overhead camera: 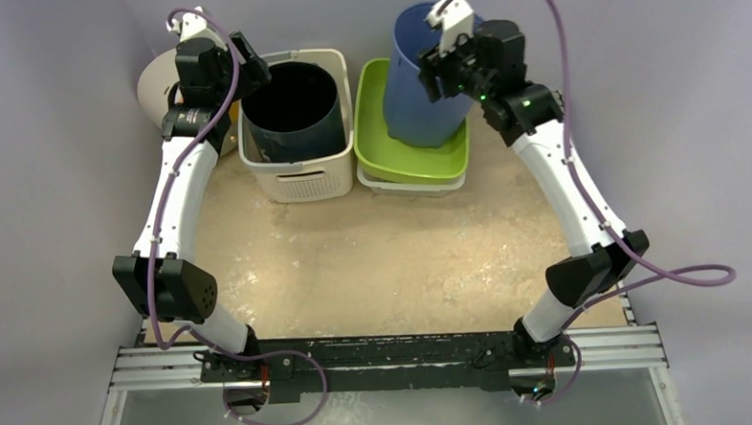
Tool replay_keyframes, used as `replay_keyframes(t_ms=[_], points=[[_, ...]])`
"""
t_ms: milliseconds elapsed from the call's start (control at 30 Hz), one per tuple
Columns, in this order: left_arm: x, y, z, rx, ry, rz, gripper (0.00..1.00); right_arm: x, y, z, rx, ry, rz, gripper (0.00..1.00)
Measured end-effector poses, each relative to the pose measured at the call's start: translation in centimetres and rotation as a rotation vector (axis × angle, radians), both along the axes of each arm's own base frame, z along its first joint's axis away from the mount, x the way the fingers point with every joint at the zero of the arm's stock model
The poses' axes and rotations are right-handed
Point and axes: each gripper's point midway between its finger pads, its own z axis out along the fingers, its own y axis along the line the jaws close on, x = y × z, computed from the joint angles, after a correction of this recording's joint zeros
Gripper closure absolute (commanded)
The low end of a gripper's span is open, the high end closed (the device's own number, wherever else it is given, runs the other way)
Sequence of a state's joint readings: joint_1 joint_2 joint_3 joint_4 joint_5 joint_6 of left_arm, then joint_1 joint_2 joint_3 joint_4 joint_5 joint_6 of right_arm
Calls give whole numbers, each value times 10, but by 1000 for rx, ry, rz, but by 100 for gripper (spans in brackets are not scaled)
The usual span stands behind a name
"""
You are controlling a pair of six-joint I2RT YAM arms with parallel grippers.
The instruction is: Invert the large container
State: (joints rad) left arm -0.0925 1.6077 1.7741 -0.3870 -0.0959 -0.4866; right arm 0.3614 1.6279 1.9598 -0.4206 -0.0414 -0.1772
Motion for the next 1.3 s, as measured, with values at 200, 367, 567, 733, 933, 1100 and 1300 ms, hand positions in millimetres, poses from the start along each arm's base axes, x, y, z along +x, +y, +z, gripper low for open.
replay_keyframes(t_ms=[200,367,567,733,933,1100,1300], points=[[0,3,-4,14,10,15,27,-25,65,-30,-100,52,166,27],[-1,4,-8,18,18,19,27,-14,50,-44,-157,59,53,25],[-2,5,-18,33,44,19,27,14,24,-60,-245,52,-124,20],[-2,7,-21,38,51,23,27,23,17,-65,-290,44,-171,20],[-3,8,-28,49,70,24,27,26,12,-59,-292,25,-205,22],[-4,9,-30,51,74,29,27,20,23,-45,-240,5,-143,23],[-3,8,-30,49,71,29,27,-11,32,-6,-150,-41,-24,21]])
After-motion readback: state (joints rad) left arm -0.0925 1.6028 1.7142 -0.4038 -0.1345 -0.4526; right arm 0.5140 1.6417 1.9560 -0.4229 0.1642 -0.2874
